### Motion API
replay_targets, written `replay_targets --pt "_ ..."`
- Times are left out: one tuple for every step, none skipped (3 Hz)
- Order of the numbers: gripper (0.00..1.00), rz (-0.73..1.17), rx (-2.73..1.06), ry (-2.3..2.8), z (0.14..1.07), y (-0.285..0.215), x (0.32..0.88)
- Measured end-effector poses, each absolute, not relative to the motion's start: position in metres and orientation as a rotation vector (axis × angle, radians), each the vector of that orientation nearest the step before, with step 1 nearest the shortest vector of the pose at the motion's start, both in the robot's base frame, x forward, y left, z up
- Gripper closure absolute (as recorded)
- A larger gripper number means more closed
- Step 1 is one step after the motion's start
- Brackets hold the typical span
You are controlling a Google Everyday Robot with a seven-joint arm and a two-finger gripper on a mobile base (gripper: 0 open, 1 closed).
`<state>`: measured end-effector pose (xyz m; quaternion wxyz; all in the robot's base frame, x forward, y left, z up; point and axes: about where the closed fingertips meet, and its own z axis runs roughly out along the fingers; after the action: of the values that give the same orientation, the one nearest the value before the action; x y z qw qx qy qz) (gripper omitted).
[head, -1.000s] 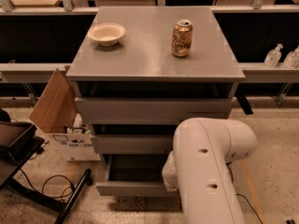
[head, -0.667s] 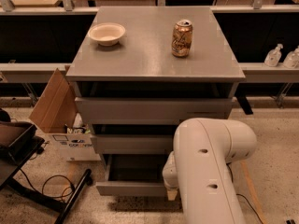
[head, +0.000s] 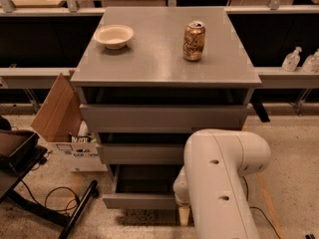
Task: Open bottom drawer
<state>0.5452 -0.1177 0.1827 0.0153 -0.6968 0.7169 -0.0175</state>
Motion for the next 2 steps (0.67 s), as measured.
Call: replay_targets --pt "0.18 0.022 -2.187 2.332 0.1517 -0.1322 0.5119" --pt "0.41 0.035 -2.190 2.356 0.1528 -0.1357 0.5046"
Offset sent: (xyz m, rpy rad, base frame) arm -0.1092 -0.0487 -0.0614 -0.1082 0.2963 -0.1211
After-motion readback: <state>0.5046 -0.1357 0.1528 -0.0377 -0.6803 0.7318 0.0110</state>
